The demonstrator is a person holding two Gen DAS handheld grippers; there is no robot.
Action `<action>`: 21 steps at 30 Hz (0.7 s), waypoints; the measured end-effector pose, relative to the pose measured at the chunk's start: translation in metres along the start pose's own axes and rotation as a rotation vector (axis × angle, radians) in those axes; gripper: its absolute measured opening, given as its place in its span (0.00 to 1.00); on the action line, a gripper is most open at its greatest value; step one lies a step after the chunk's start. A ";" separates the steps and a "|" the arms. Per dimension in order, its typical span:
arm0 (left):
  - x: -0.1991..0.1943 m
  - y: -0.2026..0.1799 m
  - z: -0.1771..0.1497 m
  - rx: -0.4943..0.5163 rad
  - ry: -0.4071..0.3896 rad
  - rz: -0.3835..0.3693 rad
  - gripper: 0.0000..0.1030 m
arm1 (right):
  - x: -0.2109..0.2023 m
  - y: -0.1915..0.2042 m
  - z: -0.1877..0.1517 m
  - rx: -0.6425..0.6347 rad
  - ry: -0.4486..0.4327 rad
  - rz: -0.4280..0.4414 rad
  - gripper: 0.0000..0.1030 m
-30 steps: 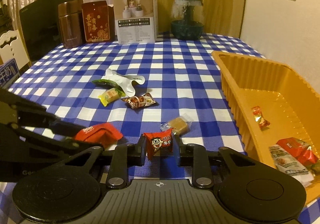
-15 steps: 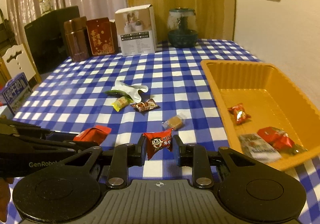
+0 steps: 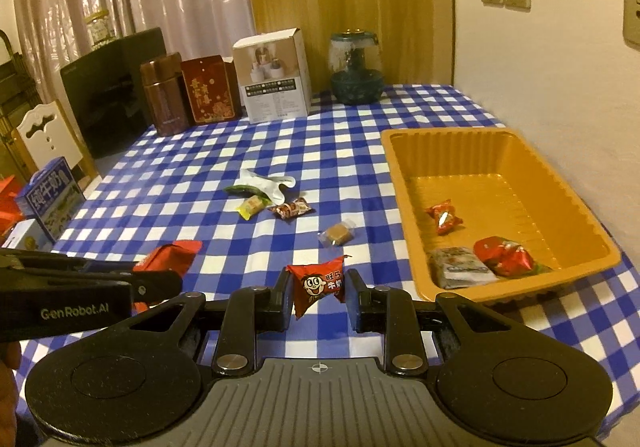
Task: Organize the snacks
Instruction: 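Carry the red packet and red candy over the orange tray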
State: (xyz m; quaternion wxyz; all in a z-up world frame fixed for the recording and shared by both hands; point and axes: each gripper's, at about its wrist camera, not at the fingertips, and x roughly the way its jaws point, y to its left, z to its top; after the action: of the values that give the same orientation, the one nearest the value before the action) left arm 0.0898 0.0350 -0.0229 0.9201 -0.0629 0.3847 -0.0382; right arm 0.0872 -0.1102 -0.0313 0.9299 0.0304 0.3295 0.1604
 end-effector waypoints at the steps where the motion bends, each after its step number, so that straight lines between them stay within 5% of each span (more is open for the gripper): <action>1: -0.003 -0.001 0.000 -0.005 -0.004 -0.001 0.27 | -0.003 -0.001 0.000 -0.001 0.000 -0.001 0.26; 21: -0.011 -0.044 0.018 -0.014 -0.024 -0.086 0.27 | -0.042 -0.055 0.003 0.078 -0.047 -0.103 0.26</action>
State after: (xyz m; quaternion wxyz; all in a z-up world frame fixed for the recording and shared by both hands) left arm 0.0938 -0.0055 0.0033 0.9218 -0.0862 0.3707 -0.0741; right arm 0.0738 -0.1755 -0.0123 0.9425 0.0536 0.3149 0.0987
